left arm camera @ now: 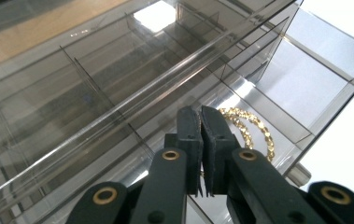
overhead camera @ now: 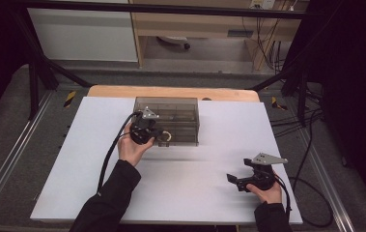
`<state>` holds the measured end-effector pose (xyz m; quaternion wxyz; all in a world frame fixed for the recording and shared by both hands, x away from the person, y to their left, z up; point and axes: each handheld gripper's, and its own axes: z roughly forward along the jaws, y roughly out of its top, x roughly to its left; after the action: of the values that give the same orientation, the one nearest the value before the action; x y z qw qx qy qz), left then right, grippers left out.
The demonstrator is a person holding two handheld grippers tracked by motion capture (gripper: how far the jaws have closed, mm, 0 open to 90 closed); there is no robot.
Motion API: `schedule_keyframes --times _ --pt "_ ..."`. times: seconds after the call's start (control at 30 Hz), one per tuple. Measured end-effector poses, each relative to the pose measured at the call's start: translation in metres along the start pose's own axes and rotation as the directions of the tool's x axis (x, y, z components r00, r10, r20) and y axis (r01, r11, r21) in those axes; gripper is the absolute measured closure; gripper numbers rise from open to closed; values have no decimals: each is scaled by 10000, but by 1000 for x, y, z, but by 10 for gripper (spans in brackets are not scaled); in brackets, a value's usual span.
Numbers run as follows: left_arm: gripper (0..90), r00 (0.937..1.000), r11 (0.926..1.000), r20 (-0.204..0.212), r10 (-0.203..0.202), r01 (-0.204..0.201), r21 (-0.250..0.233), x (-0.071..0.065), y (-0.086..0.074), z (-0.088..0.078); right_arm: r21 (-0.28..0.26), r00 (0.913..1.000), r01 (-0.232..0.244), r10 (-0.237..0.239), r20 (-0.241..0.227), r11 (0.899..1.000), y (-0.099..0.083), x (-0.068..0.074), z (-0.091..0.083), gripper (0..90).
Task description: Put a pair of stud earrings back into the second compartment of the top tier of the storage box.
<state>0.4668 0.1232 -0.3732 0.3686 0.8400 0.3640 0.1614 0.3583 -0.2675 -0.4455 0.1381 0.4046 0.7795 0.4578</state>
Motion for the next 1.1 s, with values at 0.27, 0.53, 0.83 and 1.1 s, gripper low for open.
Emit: schedule_keyframes --times 0.27,0.53,0.83,1.1 --pt "806 9999 9994 -99 139 -142 -329 0 0 -5 -2 10000 -11 11 -3 10000 0 0 0 11" --pt "669 9997 9983 -235 35 -49 -579 -2 0 -19 -12 10000 -26 26 -20 10000 0 0 0 11" --pt "452 9997 9975 -250 -24 7 -706 -2 -7 -34 -2 10000 13 -13 -13 10000 0 0 0 11" --pt "319 9999 9967 -123 -18 8 -817 0 -15 -48 5 10000 2 -2 -4 10000 0 0 0 11"
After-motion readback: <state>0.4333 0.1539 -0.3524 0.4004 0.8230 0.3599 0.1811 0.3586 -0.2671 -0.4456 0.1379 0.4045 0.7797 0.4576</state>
